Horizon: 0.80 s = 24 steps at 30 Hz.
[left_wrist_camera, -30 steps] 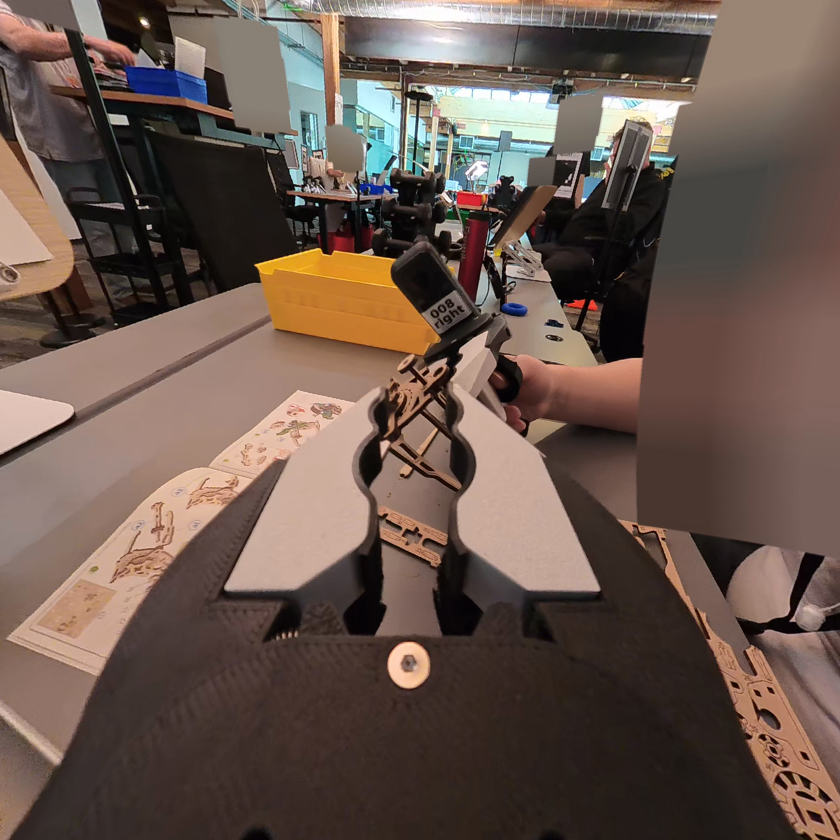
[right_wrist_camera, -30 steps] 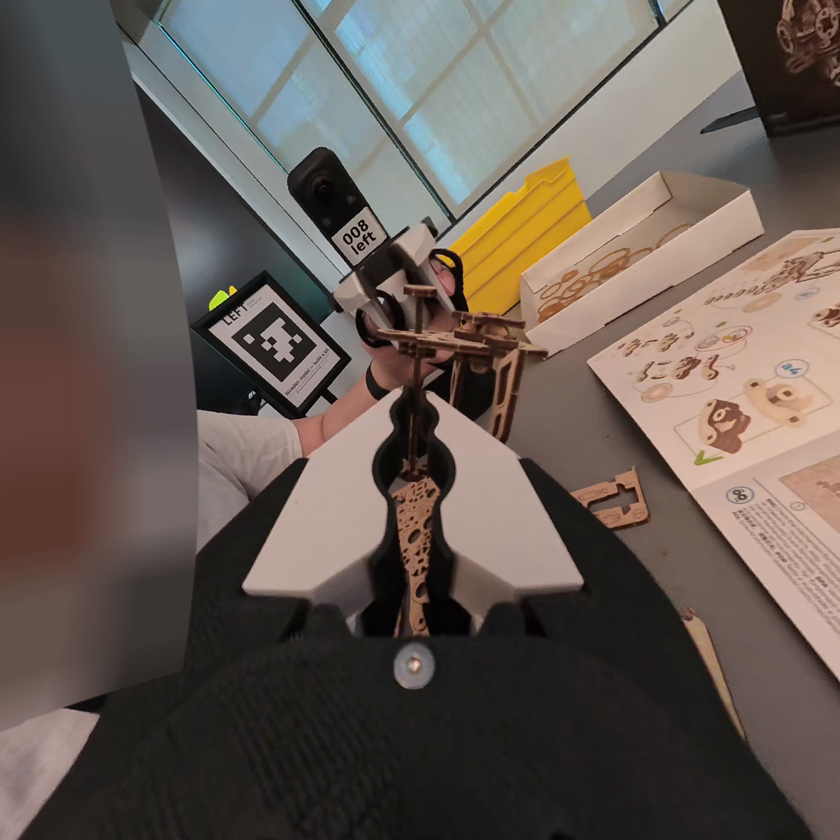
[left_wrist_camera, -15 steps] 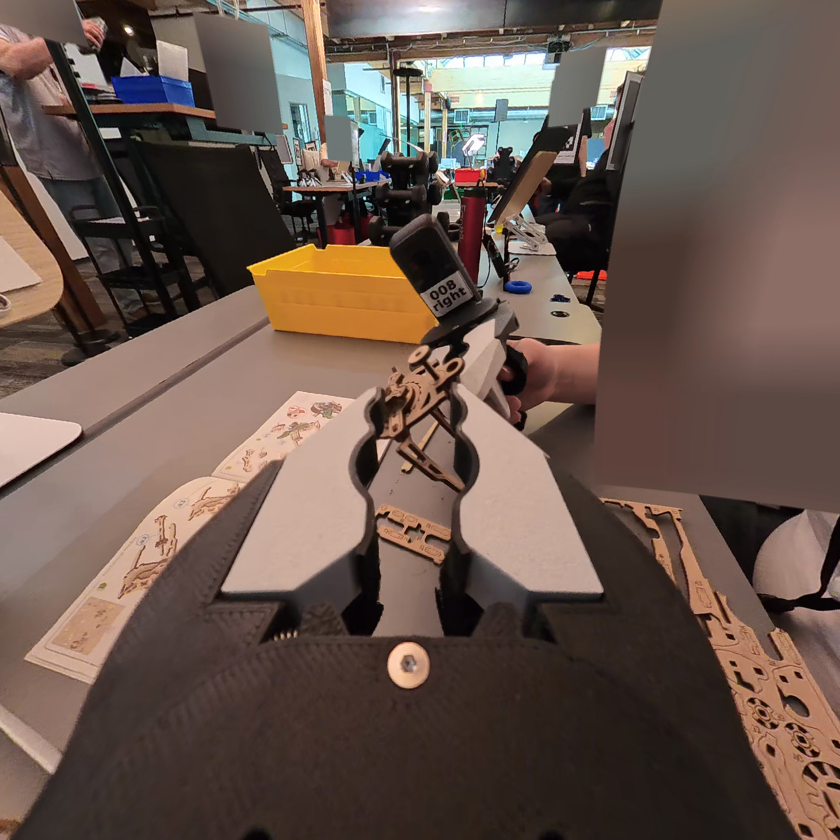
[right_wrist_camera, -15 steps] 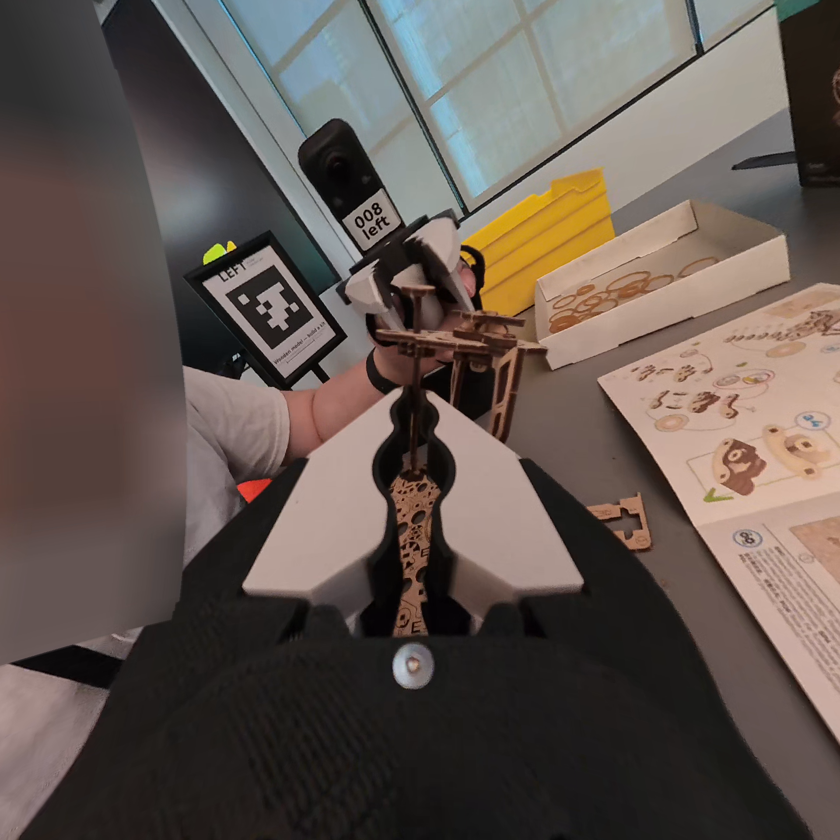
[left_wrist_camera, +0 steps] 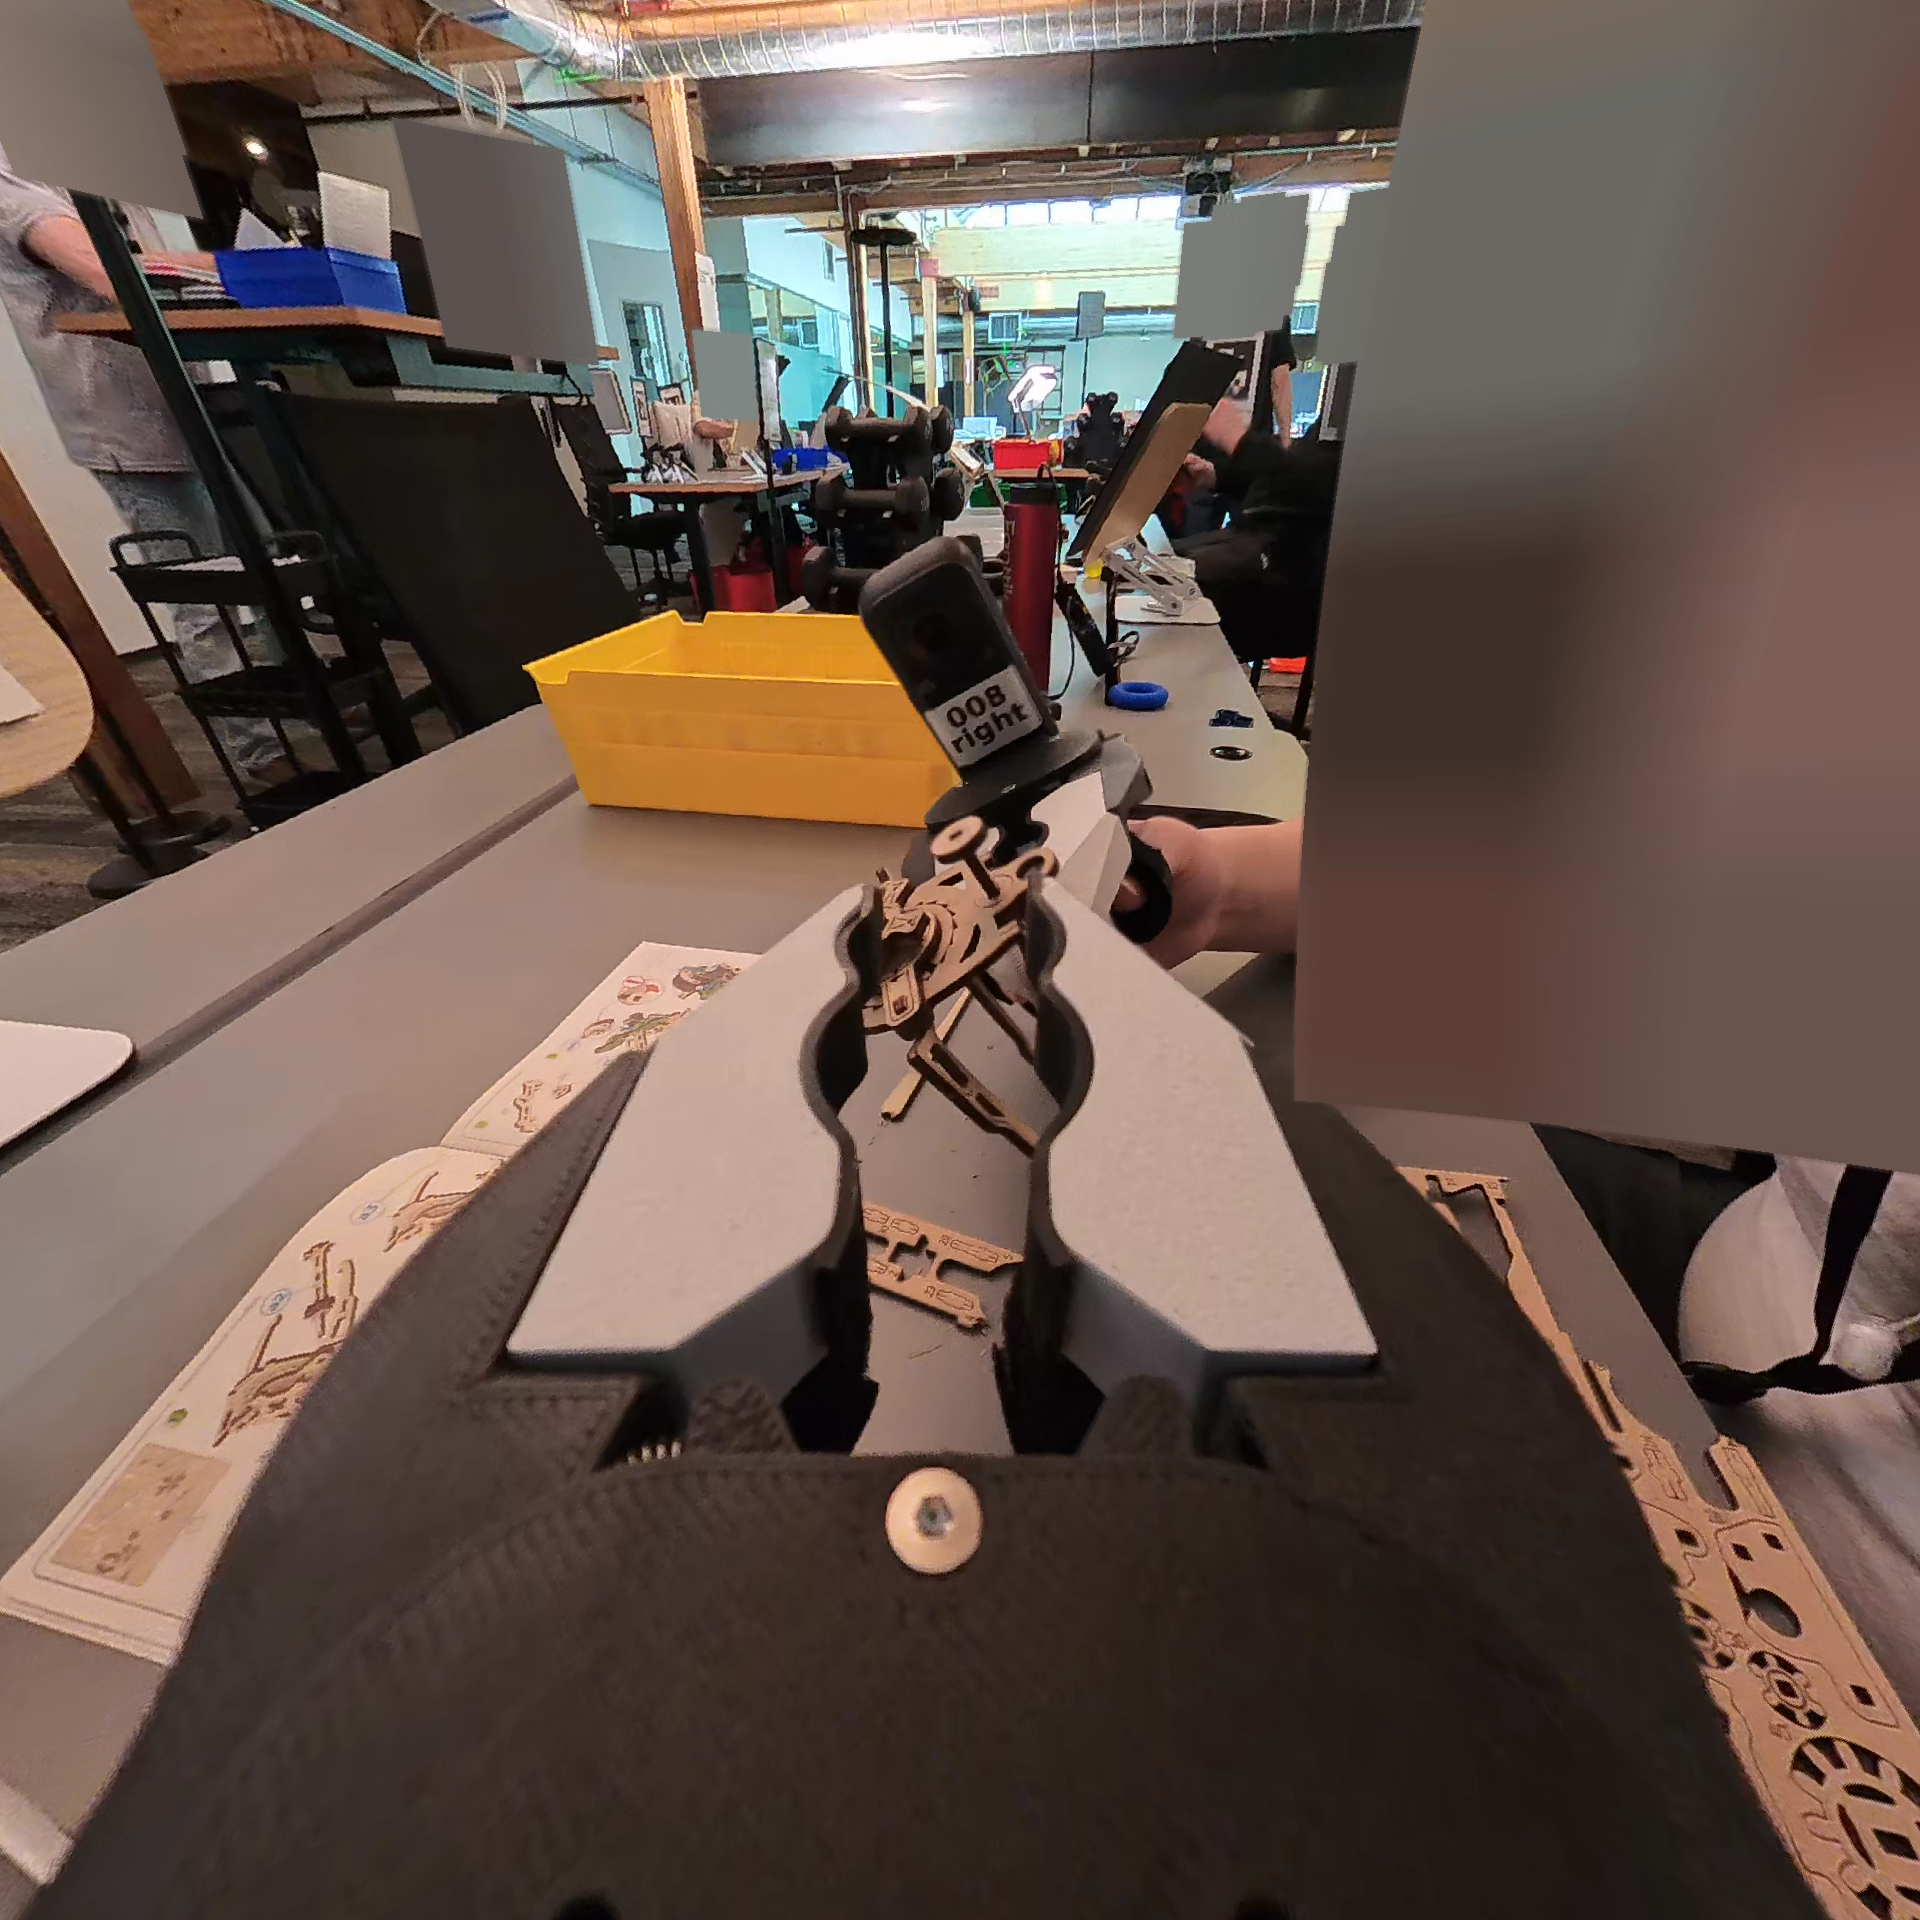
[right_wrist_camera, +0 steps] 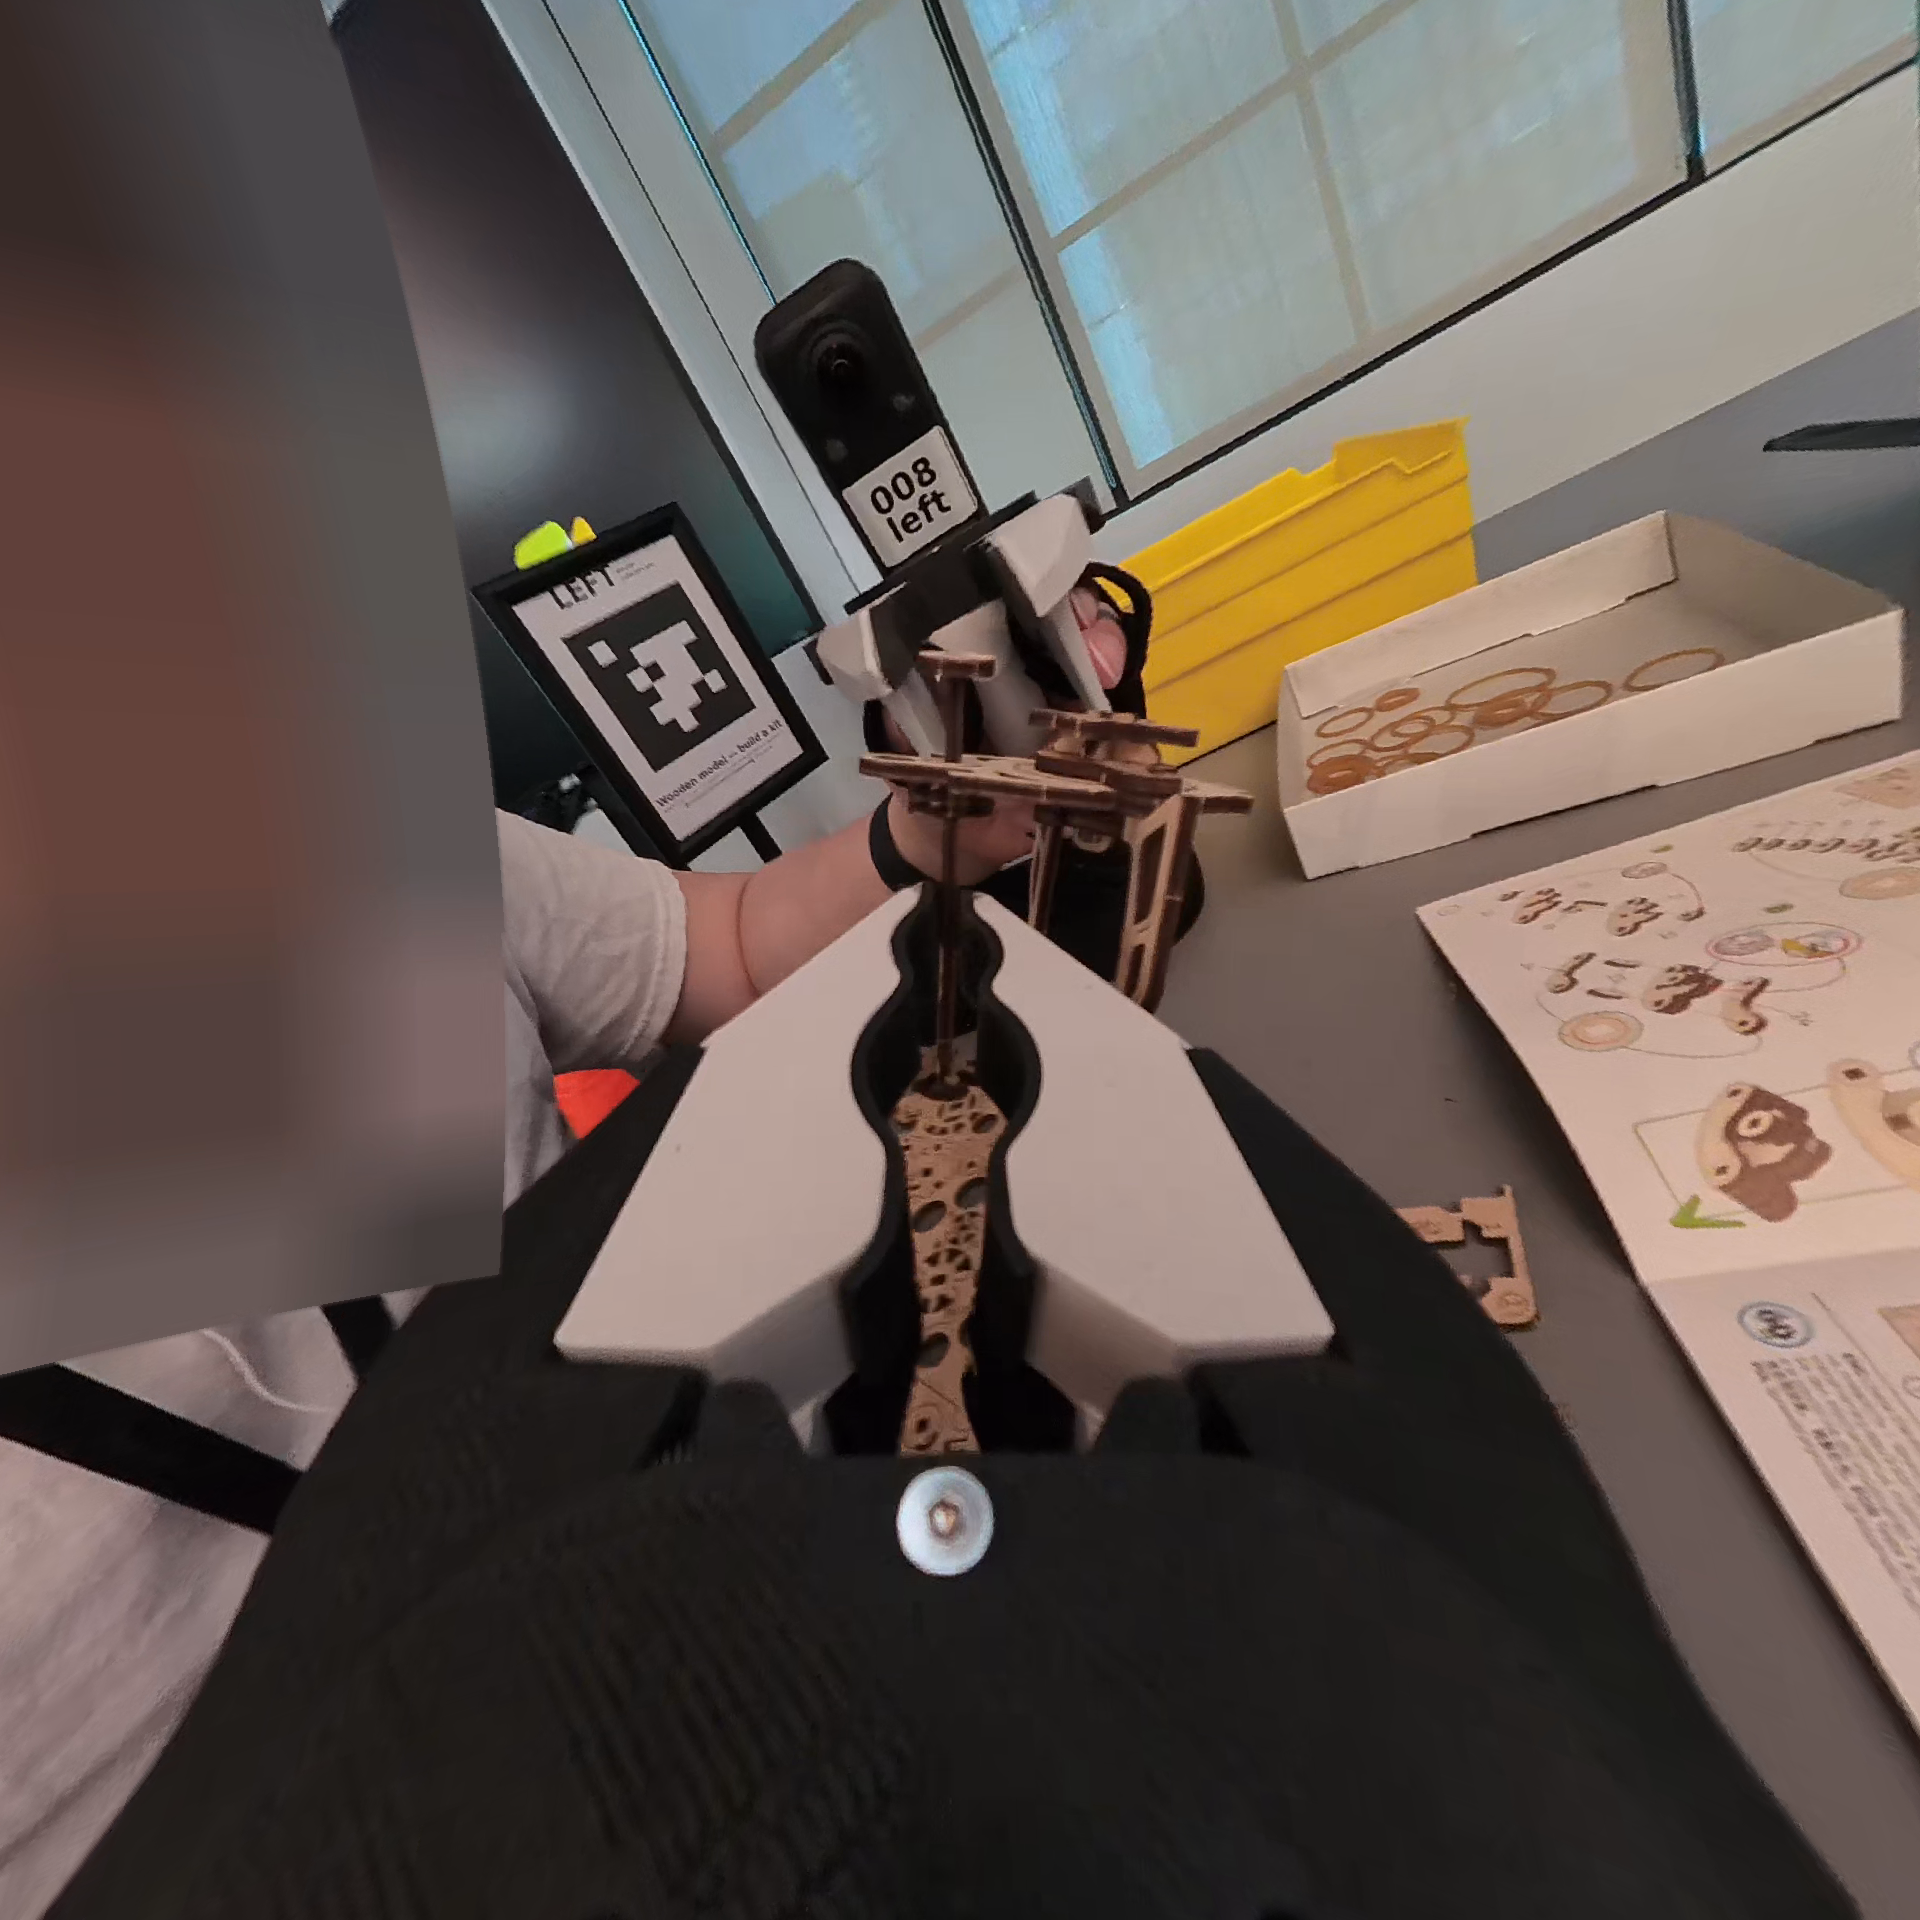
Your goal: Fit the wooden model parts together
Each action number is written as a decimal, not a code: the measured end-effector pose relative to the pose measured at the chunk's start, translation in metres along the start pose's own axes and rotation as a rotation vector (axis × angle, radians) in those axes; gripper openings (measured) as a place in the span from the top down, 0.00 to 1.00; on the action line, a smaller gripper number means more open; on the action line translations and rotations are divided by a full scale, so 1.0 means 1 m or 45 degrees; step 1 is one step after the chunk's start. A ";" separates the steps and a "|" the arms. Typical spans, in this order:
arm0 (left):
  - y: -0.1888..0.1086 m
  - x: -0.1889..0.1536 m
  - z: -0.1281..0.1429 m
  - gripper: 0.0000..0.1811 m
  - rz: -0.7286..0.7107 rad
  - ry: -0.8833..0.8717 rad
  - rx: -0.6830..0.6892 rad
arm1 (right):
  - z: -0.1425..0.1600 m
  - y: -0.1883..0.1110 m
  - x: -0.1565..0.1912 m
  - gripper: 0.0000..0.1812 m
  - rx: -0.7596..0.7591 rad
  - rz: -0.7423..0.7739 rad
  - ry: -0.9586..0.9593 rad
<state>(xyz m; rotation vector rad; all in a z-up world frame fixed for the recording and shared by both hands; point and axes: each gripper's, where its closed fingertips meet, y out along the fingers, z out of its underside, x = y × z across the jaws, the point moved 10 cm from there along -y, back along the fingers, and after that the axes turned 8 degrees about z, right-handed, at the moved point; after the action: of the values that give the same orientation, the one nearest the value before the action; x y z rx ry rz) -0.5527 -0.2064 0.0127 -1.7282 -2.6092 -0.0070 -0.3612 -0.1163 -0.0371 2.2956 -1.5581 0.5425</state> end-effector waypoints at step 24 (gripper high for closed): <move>0.017 -0.019 0.007 0.89 -0.051 0.284 0.205 | 0.005 0.003 0.026 1.00 0.157 0.551 -1.079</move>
<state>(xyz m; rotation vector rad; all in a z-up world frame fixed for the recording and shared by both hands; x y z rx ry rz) -0.5301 -0.2174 0.0058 -1.5274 -2.4121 0.0086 -0.3545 -0.1406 -0.0293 2.4198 -2.4830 -0.3324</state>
